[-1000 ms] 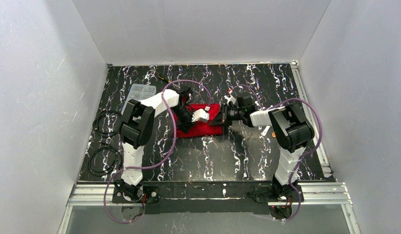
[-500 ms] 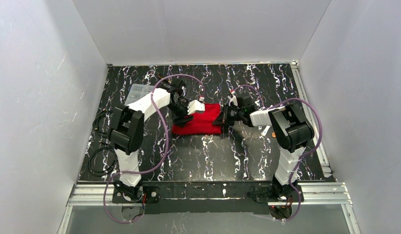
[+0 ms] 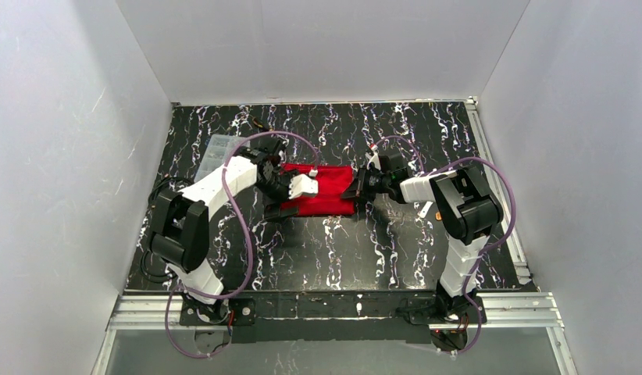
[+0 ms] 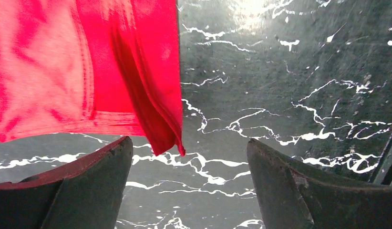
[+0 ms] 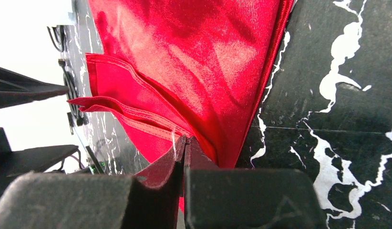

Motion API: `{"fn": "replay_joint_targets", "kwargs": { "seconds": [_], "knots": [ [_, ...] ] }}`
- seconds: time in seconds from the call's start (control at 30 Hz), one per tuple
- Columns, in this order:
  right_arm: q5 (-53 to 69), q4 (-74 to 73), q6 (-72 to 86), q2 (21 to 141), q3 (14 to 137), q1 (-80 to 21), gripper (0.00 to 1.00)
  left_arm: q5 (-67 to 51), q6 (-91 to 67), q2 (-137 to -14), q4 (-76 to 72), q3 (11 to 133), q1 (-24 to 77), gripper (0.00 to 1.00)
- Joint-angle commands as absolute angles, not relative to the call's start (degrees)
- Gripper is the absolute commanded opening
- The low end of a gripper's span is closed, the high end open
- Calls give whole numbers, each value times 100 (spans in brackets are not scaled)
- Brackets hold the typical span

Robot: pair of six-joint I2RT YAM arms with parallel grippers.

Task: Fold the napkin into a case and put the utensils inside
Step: Fold the 2/3-rectangle-folded napkin at the center of the board.

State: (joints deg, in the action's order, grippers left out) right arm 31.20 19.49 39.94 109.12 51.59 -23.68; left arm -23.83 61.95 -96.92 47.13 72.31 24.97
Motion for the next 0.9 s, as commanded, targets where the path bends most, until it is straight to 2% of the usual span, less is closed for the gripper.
{"fn": "replay_joint_targets", "kwargs": {
  "seconds": [0.0, 0.1, 0.27, 0.43, 0.6, 0.73, 0.87],
  "knots": [
    [3155, 2239, 4131, 10830, 5148, -2368, 9, -1674, 6193, -9504, 3879, 6793, 2531, 84],
    [3239, 2289, 4152, 10787, 5159, -2367, 9, -1419, 5964, -9636, 3475, 6882, 2495, 78],
    [3295, 2306, 4168, 10735, 5147, -2364, 9, -1567, 5968, -9765, 3244, 6825, 2479, 74],
    [3311, 2312, 4174, 10714, 5124, -2364, 9, -1850, 6242, -9888, 3606, 6833, 2485, 67],
    [3322, 2312, 4164, 10740, 5102, -2356, 9, -2080, 6300, -9881, 3845, 6795, 2496, 66],
    [3315, 2263, 4108, 10719, 5059, -2361, 9, -2280, 6167, -10058, 4497, 7320, 2452, 64],
    [3326, 2253, 4096, 10725, 5015, -2359, 8, -2738, 6244, -10098, 5354, 7954, 2333, 73]
  ]
}}
